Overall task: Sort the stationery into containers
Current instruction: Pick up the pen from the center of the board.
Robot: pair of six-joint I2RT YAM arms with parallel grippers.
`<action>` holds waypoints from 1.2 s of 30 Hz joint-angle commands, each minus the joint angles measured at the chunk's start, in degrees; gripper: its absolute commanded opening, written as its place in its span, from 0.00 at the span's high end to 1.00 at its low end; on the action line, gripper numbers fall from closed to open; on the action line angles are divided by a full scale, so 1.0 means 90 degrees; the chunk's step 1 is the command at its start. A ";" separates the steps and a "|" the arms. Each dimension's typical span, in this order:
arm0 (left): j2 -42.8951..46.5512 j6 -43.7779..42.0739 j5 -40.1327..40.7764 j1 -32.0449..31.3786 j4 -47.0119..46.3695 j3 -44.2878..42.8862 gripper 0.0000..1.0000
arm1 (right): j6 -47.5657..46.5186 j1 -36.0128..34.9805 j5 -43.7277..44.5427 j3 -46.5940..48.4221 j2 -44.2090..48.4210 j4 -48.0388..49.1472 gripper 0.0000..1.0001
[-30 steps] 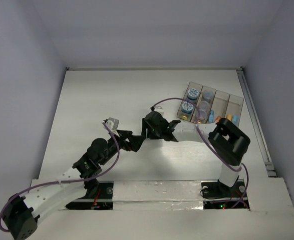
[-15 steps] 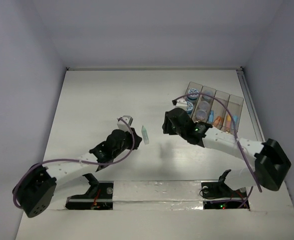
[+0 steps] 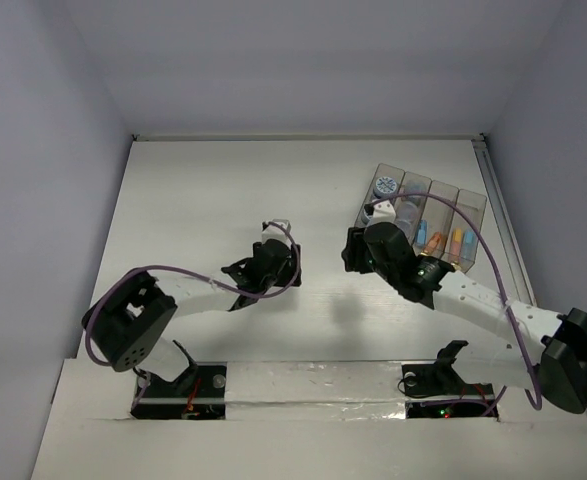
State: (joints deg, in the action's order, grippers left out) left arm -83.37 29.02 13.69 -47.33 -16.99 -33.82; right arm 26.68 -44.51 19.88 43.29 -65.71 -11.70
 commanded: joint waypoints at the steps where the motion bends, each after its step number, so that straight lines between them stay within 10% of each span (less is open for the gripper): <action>1: -0.0247 0.0028 0.0431 -0.0083 0.0296 -0.0508 0.40 | -0.0308 0.0034 -0.0392 -0.0219 0.0163 0.0558 0.45; 10: -0.1019 0.0281 0.1095 -0.0463 0.1077 -0.1066 0.60 | -0.0405 0.0151 -0.0754 -0.0571 0.0328 0.1017 0.45; 36: -0.1654 0.0907 0.2141 -0.1147 0.2103 -0.1486 0.68 | -0.0347 0.0385 -0.1057 -0.0913 0.1237 0.0920 0.45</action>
State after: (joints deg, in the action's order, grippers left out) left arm -96.71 36.34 33.19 -57.43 -1.63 -47.09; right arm 23.79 -41.56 10.61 34.94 -55.86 -5.54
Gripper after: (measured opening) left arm 0.329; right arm 0.555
